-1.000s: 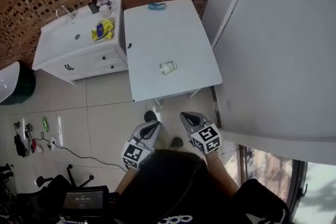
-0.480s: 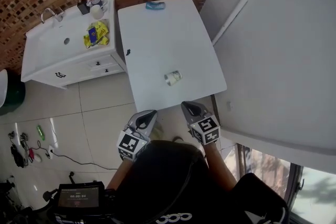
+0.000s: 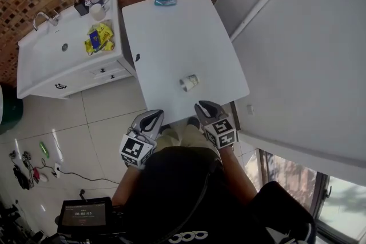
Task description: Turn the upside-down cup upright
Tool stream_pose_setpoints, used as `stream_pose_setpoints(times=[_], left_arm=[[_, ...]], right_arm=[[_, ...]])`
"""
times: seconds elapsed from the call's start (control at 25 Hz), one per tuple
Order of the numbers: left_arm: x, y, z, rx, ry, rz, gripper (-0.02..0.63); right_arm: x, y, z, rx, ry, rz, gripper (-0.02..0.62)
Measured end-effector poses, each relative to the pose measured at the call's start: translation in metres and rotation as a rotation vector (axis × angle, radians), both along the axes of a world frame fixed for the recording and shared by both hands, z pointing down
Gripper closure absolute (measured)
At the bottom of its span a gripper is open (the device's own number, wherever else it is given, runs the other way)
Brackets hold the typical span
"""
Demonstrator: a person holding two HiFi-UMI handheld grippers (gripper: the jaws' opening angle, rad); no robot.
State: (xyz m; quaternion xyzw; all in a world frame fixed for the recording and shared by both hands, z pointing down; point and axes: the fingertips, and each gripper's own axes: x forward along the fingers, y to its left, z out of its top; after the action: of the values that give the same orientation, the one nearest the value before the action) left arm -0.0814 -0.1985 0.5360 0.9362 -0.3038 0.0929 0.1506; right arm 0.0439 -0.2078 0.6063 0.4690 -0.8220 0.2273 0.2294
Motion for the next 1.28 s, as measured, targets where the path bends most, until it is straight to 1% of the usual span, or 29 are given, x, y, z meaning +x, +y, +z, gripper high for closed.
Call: stream_pose_setpoints(times=[0.2,0.32,0.4,0.52,0.72,0.8,0.96,1.04,1.28], left_arm=[[0.007,-0.01,0.0,-0.017,-0.003,-0.018,0.591],[0.009,-0.014,0.002,-0.032,-0.002,-0.054,0.591],[0.007,-0.015,0.002,-0.055,-0.005,-0.085,0.591],[0.002,-0.02,0.001,-0.08,-0.029,-0.117,0.591],[-0.006,-0.03,0.0,-0.058,-0.043,-0.169,0.591],[-0.006,-0.031,0.004,-0.079,-0.052,-0.174,0.591],[-0.005,-0.034,0.009,-0.073,-0.058,-0.182,0.591],[-0.002,-0.035,0.01,-0.091,-0.066,-0.177,0.591],[-0.003,-0.042,0.014,-0.074,-0.07,-0.182,0.591]], right_arm=[[0.002,-0.028,0.028,-0.039,0.048,-0.012,0.486],[0.002,-0.044,0.053,-0.08,0.078,-0.026,0.399],[0.004,-0.054,0.07,-0.103,0.109,-0.027,0.351],[0.007,-0.071,0.088,-0.137,0.124,-0.001,0.304],[0.01,-0.092,0.121,-0.196,0.146,0.044,0.235],[0.009,-0.1,0.134,-0.213,0.146,0.05,0.218],[0.007,-0.117,0.15,-0.232,0.151,0.07,0.187],[0.008,-0.125,0.159,-0.245,0.156,0.084,0.173],[0.008,-0.142,0.185,-0.278,0.188,0.102,0.166]])
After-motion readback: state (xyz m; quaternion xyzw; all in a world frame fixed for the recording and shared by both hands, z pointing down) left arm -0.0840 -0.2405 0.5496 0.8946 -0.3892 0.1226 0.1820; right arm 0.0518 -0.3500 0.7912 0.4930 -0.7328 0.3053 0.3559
